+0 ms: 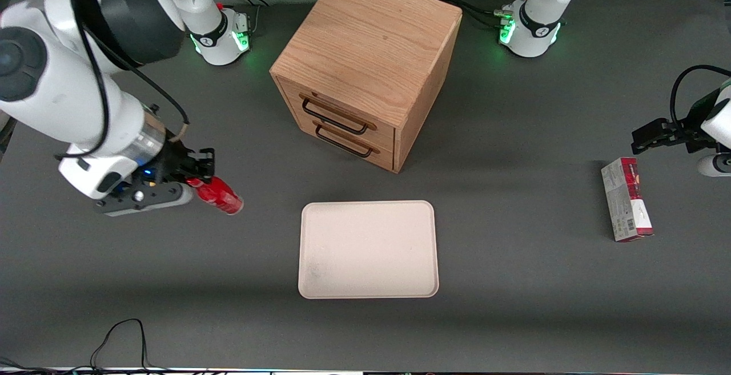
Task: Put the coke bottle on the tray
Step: 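Lift the bottle with the right gripper off the table, then carry the bottle over the cream tray and lower it onto the tray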
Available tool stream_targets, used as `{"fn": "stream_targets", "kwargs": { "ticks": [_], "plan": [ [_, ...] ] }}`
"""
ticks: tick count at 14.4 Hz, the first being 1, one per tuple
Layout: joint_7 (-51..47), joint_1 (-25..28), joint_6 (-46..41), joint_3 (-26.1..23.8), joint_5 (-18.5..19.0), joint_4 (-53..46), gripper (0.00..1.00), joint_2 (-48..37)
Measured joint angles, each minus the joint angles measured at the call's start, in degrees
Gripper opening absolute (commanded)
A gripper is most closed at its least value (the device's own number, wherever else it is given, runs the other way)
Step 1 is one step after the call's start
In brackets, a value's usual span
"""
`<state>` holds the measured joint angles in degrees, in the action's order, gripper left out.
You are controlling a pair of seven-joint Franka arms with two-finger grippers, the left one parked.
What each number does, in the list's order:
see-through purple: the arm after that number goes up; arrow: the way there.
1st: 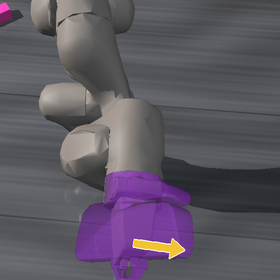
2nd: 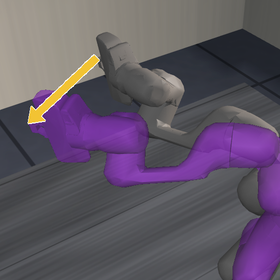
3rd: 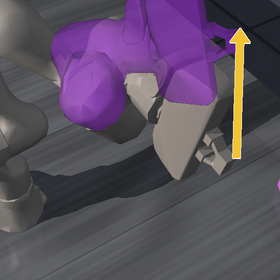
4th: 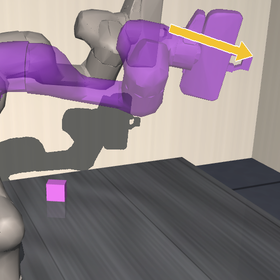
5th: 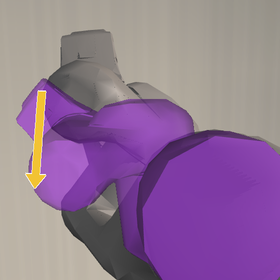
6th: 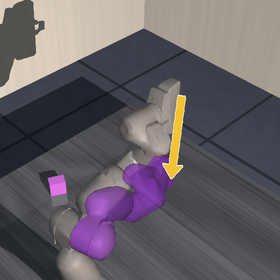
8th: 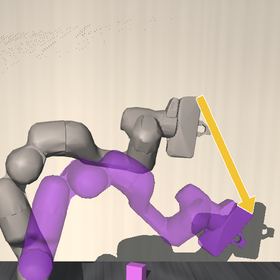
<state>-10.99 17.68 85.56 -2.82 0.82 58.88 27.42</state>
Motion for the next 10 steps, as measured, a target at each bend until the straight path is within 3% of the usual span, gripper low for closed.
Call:
{"fn": "stream_targets", "kwargs": {
  "ticks": [3, 6, 10],
  "plan": [
    [0.0, 1.95, 0.09, -0.27, 0.94, -4.64, 0.0, 5.18],
    [-0.04, 6.71, 1.16, -0.41, 4.38, -8.55, 0.0, 8.9],
    [-0.25, 9.29, 4.91, -1.01, 5.1, -10.59, 0.0, 12.39]
  ]
}}
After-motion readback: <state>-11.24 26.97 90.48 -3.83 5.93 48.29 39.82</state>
